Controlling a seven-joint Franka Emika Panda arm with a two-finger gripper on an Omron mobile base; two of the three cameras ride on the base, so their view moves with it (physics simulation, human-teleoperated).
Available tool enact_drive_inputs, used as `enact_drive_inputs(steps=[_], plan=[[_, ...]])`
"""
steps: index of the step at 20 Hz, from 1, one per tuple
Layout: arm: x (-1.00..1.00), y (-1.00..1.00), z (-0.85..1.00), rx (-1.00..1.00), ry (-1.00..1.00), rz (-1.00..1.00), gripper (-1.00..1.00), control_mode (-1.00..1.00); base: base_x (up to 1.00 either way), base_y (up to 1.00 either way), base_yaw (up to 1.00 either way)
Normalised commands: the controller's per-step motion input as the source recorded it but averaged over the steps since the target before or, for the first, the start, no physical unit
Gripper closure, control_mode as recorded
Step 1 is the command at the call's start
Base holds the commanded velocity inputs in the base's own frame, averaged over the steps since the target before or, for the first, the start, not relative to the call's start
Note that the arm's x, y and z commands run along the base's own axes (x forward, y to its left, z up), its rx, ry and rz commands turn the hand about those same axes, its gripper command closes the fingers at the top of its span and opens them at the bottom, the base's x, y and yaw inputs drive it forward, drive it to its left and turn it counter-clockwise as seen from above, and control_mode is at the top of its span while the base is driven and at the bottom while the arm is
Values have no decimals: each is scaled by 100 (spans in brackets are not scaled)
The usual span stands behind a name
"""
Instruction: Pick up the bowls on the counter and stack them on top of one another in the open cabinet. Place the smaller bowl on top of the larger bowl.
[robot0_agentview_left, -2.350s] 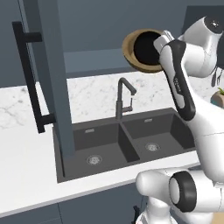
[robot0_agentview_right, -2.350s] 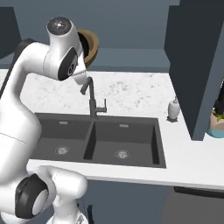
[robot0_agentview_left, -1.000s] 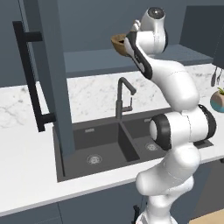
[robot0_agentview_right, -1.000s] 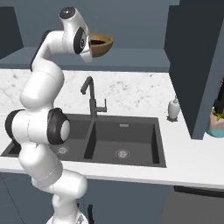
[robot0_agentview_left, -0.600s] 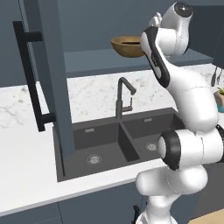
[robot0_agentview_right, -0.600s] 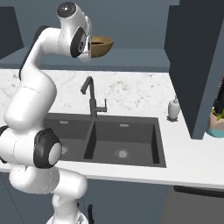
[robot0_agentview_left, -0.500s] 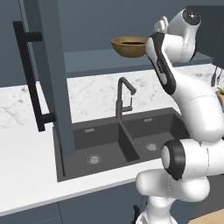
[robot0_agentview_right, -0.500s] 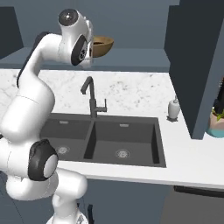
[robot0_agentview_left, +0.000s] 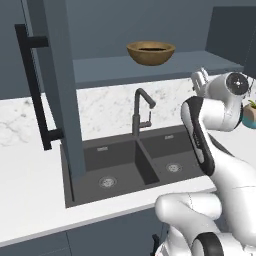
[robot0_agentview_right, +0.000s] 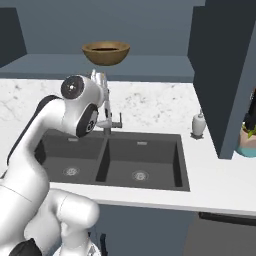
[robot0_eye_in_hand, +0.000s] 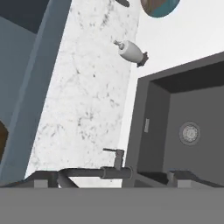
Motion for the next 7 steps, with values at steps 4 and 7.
enact_drive_inputs(steps=[4, 7], plan=[[-75, -7, -52, 2, -13, 0, -100, -100, 0, 0, 0], [4, -1, 0, 1, 1, 0, -100, -100, 0, 0, 0]])
